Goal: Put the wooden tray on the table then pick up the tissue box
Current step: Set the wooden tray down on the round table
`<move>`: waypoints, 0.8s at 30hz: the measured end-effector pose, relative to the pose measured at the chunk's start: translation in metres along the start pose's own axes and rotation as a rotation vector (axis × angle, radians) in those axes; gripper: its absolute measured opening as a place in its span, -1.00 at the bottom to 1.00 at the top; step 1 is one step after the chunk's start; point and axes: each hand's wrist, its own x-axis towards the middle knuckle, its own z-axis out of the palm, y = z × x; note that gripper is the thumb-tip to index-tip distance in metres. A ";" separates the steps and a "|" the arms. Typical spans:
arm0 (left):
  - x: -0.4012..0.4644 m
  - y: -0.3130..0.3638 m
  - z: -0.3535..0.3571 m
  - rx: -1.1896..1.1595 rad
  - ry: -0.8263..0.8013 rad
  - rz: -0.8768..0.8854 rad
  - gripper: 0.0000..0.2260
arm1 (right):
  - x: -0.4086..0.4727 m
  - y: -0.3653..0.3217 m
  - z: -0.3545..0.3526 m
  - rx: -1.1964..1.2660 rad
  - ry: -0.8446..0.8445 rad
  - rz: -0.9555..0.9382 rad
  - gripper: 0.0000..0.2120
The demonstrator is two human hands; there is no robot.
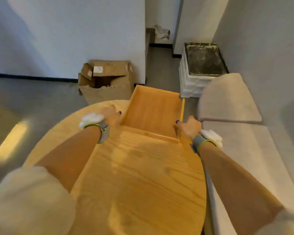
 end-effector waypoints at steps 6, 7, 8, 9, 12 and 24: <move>0.034 0.011 0.041 -0.038 0.002 -0.058 -0.61 | 0.033 0.006 0.032 -0.040 0.015 0.021 -0.59; 0.041 0.012 0.046 -0.046 0.013 -0.058 -0.61 | 0.039 0.007 0.036 -0.053 0.042 0.021 -0.61; 0.045 0.014 0.049 -0.032 0.031 -0.057 -0.61 | 0.043 0.007 0.038 -0.071 0.071 0.021 -0.62; 0.048 0.015 0.052 -0.017 0.042 -0.055 -0.61 | 0.046 0.008 0.041 -0.093 0.086 0.020 -0.63; 0.056 0.020 0.061 0.008 0.051 -0.032 -0.62 | 0.051 0.011 0.049 -0.180 0.136 -0.016 -0.65; 0.062 0.015 0.071 0.073 0.181 0.008 -0.64 | 0.059 0.013 0.066 -0.206 0.313 -0.043 -0.70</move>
